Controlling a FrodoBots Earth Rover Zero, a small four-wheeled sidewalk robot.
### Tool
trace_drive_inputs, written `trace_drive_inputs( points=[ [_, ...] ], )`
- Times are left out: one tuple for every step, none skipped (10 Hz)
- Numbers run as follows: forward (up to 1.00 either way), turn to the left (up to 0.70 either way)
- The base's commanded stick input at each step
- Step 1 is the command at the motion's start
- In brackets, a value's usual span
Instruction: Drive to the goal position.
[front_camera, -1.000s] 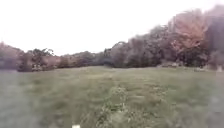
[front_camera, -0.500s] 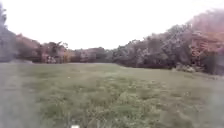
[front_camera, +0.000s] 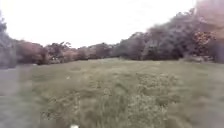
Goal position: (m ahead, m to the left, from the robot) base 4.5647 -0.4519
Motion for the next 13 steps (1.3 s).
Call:
trace_drive_inputs(
  points=[
    [0.98,0.00],
    [0.98,0.00],
    [0.98,0.00],
    [0.98,0.00],
    [0.98,0.00],
    [0.98,0.00],
    [0.98,0.00],
    [0.98,0.00],
    [0.98,0.00],
    [0.98,0.00],
    [0.98,0.00],
    [0.98,0.04],
    [0.98,0.05]
  ],
)
